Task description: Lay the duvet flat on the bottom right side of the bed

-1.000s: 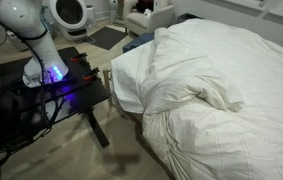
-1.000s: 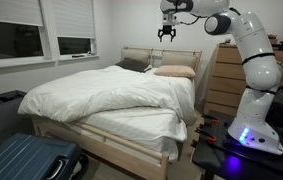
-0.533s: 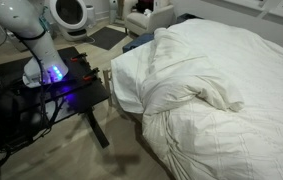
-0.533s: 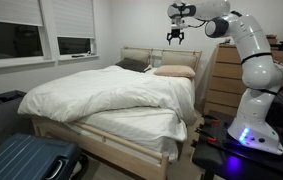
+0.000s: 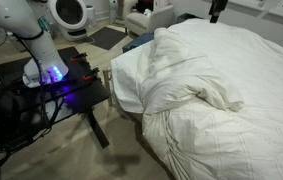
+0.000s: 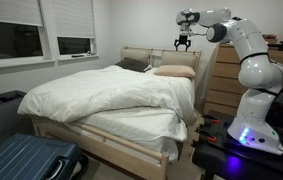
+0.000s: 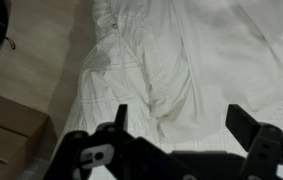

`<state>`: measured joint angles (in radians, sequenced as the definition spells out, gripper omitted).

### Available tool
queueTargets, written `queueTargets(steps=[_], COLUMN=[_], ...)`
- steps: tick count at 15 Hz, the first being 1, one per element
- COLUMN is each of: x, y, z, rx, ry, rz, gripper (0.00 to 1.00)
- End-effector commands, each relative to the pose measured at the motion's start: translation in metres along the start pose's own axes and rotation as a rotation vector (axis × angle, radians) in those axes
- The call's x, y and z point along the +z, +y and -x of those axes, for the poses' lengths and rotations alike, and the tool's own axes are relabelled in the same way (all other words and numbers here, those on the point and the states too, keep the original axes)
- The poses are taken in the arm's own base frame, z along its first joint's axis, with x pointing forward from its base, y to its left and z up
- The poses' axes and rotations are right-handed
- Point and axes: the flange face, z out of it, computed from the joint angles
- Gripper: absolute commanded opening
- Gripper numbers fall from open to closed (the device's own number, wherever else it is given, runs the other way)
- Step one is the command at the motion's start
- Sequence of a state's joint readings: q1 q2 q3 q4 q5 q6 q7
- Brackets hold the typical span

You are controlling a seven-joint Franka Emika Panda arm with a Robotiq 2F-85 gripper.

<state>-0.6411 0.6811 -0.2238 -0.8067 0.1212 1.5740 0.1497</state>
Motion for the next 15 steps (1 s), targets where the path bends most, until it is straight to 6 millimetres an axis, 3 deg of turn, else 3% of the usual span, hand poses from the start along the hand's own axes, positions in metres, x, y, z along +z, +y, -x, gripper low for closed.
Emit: queueTargets(steps=[1, 7, 15], x=[0.021, 0.066, 0.133], y=[0.014, 0.034, 0.056], z=[-0.010, -0.022, -0.019], rx=[-0.016, -0.058, -0.167], ry=[-0.019, -0.040, -0.054], rz=[-0.110, -0.198, -0.142], gripper=[1.00, 1.00, 1.00])
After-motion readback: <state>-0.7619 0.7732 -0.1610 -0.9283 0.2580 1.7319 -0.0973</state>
